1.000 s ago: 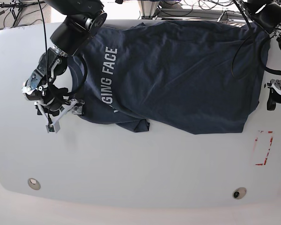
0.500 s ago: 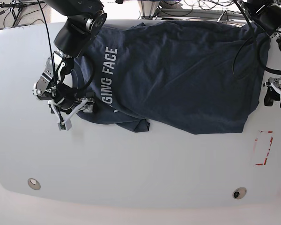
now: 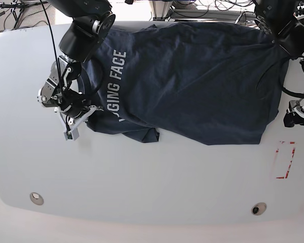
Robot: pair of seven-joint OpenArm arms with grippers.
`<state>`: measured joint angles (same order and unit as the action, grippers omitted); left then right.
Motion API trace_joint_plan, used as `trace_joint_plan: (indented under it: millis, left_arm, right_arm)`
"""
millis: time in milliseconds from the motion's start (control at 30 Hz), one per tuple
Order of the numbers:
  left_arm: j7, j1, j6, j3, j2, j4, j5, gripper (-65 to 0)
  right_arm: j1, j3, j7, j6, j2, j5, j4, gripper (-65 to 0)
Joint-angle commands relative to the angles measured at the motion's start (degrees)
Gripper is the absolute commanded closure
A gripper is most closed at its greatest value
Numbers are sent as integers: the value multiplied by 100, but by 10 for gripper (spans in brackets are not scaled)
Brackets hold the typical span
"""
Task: Fold the T-shirt properly
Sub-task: 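Regrasp the shirt edge with the left gripper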
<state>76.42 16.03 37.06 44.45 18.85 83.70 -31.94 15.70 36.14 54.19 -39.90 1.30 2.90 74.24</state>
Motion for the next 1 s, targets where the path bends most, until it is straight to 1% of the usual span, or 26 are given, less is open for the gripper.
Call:
trace_joint_plan:
  millis: [0,67,200,267,367,500,633,767,967]
  left_arm:
    - [-341,362,-36,-53,115,-418,-72,-364]
    - [-561,520,-44,-203,115,-788,-63,-364]
    - [-1088,748,-53,-563,150,-1465,-63,-364]
    - [-1449,819,-97,-757,168,-1816,-63,-365]
    - [-1897,924,-299,-1020,247,-2344,-63,-369]
    - [-2407,1109,-572,-1504,317,-3135,-72,-397]
    - [-2627,1162,-756,-1636,326,-3469,-63,-410]
    - [-2812,1153,-897,-1733,343,-3689,-54,-408]
    - [-2812,1153,-906,-2251,396,-3909,-89,-408]
  right_arm:
    - [139,-14,-79,-10,-47,40,115,-17]
    - [131,-14,-70,-10,-47,49,115,-35]
    - [122,-14,-70,-10,-47,66,124,-35]
    - [113,-14,-70,-10,-47,49,194,-35]
    - [96,-14,-70,-10,-20,40,335,-35]
    - [96,-14,-61,-10,-20,40,378,-35]
    - [96,-14,-61,-10,-20,40,378,-35]
    - [87,-14,-61,-10,-20,40,378,-35]
    - [16,-14,-61,-10,-29,49,378,-35]
